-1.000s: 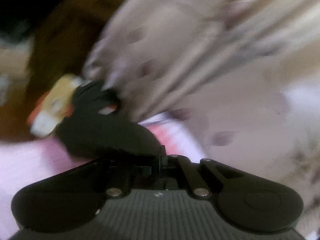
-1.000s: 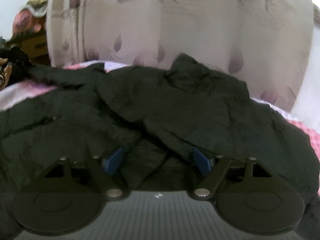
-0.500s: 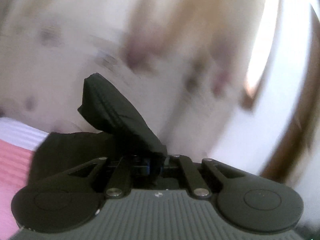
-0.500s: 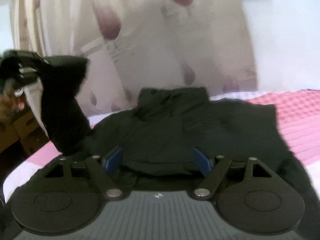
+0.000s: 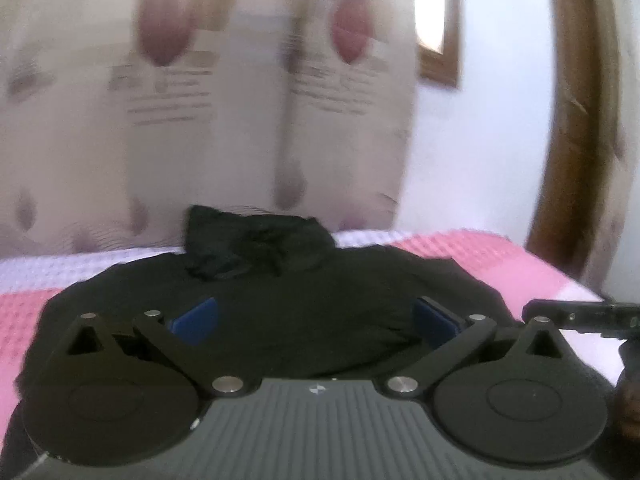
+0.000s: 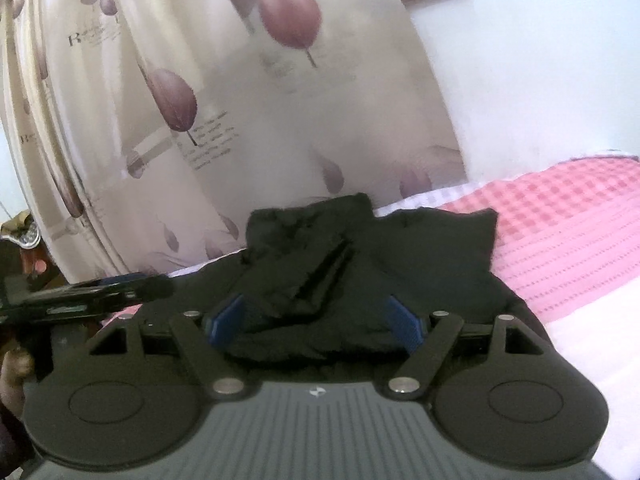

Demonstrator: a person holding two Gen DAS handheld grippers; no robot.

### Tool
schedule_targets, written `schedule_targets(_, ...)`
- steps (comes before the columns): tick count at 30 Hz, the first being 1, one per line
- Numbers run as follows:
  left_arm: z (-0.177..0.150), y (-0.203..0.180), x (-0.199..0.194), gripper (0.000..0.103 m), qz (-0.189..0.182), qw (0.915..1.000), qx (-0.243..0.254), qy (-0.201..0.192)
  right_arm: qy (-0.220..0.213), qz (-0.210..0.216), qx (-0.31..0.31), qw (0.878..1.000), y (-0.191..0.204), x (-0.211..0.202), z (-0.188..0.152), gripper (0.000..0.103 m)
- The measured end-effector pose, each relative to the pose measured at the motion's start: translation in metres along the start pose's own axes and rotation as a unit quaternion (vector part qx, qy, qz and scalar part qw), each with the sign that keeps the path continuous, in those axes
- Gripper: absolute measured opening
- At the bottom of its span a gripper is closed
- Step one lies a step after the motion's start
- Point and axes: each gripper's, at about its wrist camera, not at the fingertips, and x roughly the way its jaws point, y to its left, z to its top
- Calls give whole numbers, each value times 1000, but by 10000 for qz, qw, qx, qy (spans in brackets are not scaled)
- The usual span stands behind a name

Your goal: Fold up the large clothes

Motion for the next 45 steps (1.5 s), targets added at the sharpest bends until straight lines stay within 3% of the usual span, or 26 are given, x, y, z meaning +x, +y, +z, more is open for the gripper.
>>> schedule_targets(3,-6,37,-7,102,350,9985,-411,-4,78,-69,-333,9994,13,20,14,78)
schedule_targets(5,-9,71,3,89,579,9943,-852,282,90,-128,-615,9980,24,38,25,78)
schedule_targets(8,-25,124,15,85,816,9789,-1756,655,324,-267,-1147,9925,40,77,34,75)
schedule_targets(9,-32,137,15,85,903,9743,-1954,666,442,-346,-1335,9895,44,92,34,66)
schedule_targets(11,-44,161,15,85,1041,9662,-2261,668,743,-457,-1604,9832,49,122,29,63)
schedule_targets(14,-54,183,11,86,1345,9561,-2514,670,1190,-531,-1820,9746,52,160,12,63)
schedule_targets(16,-58,197,16,85,1773,9452,-2624,798,1385,-493,-1845,9718,53,174,-2,64)
schedule_targets(18,-62,208,10,85,1769,9399,-2839,685,1372,-424,-2016,9689,57,178,-10,64)
schedule_targets(20,-58,210,10,87,1934,9393,-2739,725,1418,-477,-2105,9661,57,183,-11,67)
schedule_targets(23,-53,200,6,88,2092,9405,-2549,820,1525,-323,-1774,9717,46,186,-5,69)
schedule_targets(26,-47,187,-10,94,1975,9490,-2343,740,1111,-475,-1488,9815,37,146,12,70)
schedule_targets(28,-41,174,-26,102,1967,9566,-2034,698,772,-238,-1261,9887,36,106,20,71)
schedule_targets(31,-32,148,-51,103,2047,9659,-1437,664,526,64,-1086,9927,31,38,17,81)
schedule_targets(36,-27,108,-86,103,2211,9704,-818,531,335,-173,-1394,9895,27,-57,-13,82)
schedule_targets(45,-31,53,-124,103,2247,9732,-297,376,-135,-1091,-1946,9747,22,-189,-57,84)
